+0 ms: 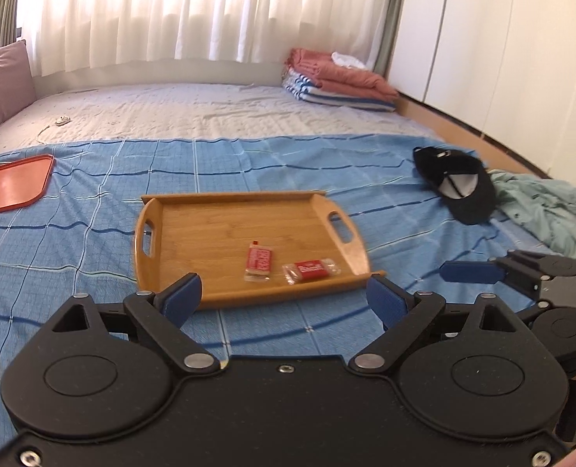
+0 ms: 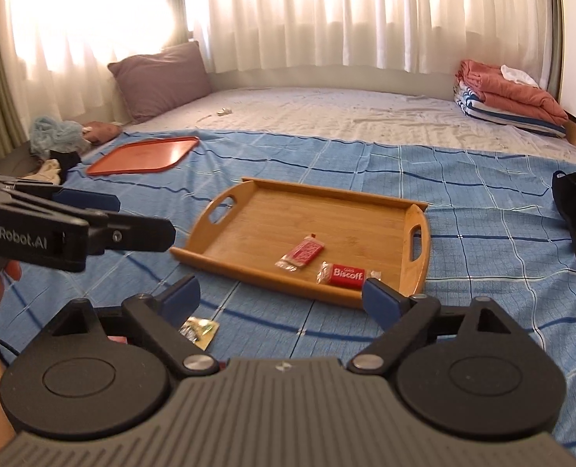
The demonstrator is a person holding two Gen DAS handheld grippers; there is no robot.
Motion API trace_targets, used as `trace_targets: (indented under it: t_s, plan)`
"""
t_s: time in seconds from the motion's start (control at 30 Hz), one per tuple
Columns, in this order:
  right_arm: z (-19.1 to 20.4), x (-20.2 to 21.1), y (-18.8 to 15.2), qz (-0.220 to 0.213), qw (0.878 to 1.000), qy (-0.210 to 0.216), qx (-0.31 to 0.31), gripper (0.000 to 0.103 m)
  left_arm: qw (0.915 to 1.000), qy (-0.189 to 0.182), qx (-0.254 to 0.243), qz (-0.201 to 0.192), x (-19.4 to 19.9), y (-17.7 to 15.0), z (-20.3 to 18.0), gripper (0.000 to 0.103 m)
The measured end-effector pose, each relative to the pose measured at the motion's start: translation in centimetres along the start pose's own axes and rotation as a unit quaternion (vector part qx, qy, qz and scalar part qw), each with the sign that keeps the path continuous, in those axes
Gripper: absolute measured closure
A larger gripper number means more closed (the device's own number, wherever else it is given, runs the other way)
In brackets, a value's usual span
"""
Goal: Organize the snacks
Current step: 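Move both tools back to the pile toward the white pastry bag and green bag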
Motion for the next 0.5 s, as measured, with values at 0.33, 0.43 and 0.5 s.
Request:
trace_targets:
  t_s: [0.33,0.43,0.5]
  plan:
    - [0.7,4.1,-2.8,-0.017,1.0,0.004,-0.015,0.001,0.9996,0.008,-0.017,-0.019,5.5,-3.9,-0.8,0.009]
    - [0.6,4.8,-3.8,-0.019,1.0,0.002,-0.023,0.0,0.9996,0.015,-0.009,-0.021,6.5,-5.1,-0.2,0.009]
    - [0.6,5.2,-4.4,-0.021,1.0,-0.001,-0.02,0.0,0.9996,0.019,-0.003,-0.022,7.1,-6.0,0.4,0.009]
Point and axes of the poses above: each gripper's, at about its wrist camera, not at the fingertips, and x roughly against the way its jaws point, z to its left, y to its top, the point moved 5 cm from there along -x, roughly the way its jaws point, and after that the axes turned 2 degrees about -z, right-handed, at the moved point
